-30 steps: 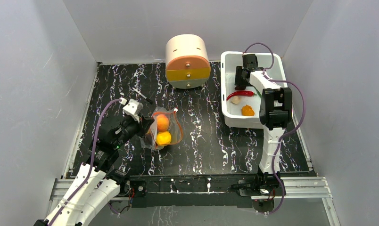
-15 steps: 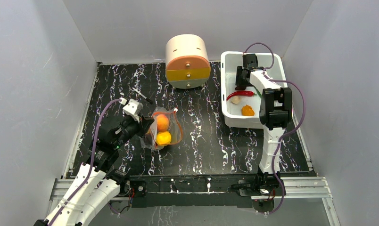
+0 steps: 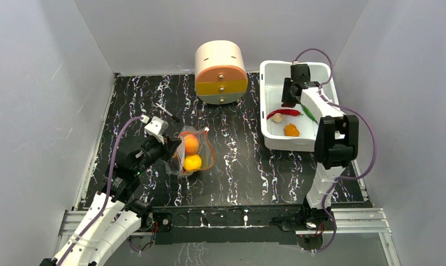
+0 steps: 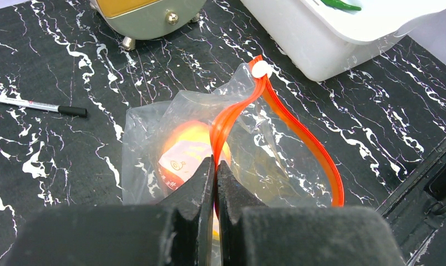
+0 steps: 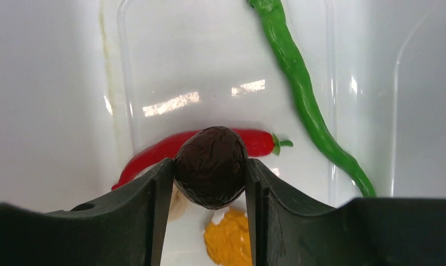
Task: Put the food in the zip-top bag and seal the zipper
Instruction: Pick up the fake fruit from the bin, then place the fake fruit in the zipper food storage bag.
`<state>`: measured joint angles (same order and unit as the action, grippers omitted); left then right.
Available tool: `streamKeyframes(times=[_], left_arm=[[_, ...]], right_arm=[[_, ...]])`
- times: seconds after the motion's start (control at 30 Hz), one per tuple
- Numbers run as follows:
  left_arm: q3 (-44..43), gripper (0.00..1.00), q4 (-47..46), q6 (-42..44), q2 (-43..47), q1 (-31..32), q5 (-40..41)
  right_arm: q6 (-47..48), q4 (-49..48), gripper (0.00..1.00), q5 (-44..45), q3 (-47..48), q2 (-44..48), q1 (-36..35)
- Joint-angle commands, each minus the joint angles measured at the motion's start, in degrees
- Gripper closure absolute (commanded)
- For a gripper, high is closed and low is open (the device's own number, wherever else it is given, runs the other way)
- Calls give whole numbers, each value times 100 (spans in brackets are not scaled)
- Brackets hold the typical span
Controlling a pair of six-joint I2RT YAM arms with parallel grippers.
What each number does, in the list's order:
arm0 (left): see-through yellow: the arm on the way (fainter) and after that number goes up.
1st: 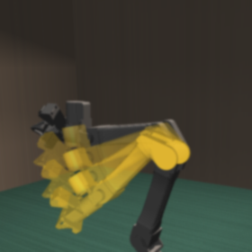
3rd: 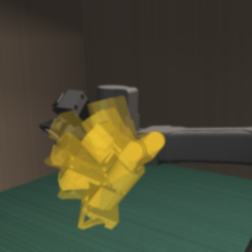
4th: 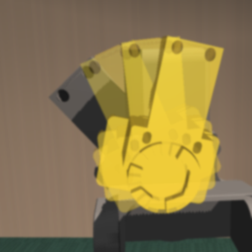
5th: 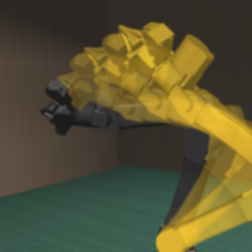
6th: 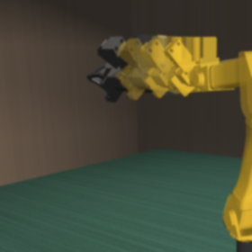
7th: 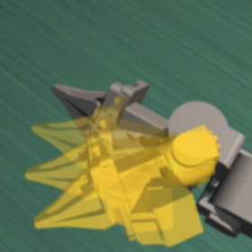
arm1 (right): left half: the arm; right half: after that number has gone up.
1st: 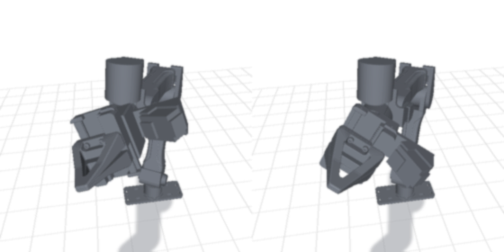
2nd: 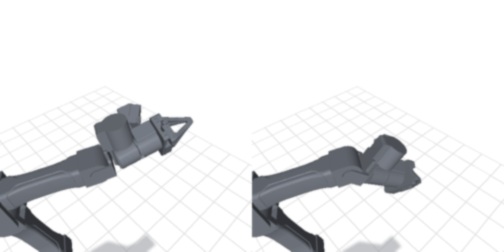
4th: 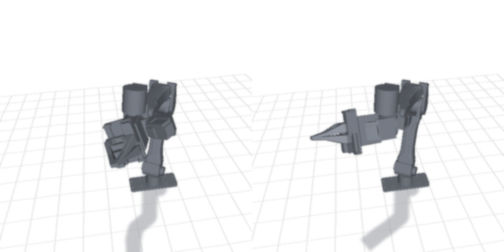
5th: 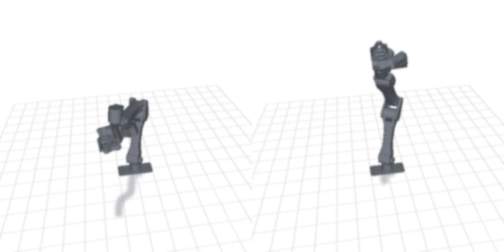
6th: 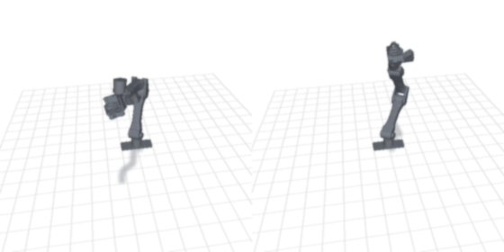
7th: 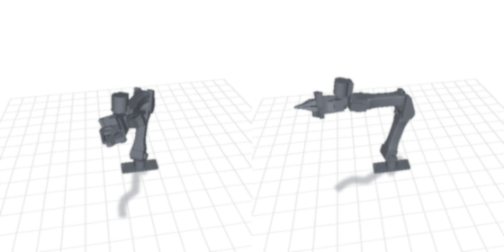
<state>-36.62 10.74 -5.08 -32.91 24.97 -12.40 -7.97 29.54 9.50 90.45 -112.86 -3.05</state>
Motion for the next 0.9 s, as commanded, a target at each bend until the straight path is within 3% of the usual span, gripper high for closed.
streamKeyframes(times=[0.0, 0.47, 0.87], left_arm=[[-16, 100, -135, 60, 17, 25, 79], [-2, 100, -136, 42, -38, 24, 45], [66, 100, -178, 118, 25, 25, 199]], right_arm=[[-134, -352, 67, 294, -429, 990, -292], [-373, 220, 67, 670, -1369, 3239, -1597], [-802, 277, 67, -88, -1892, 4613, -2973]])
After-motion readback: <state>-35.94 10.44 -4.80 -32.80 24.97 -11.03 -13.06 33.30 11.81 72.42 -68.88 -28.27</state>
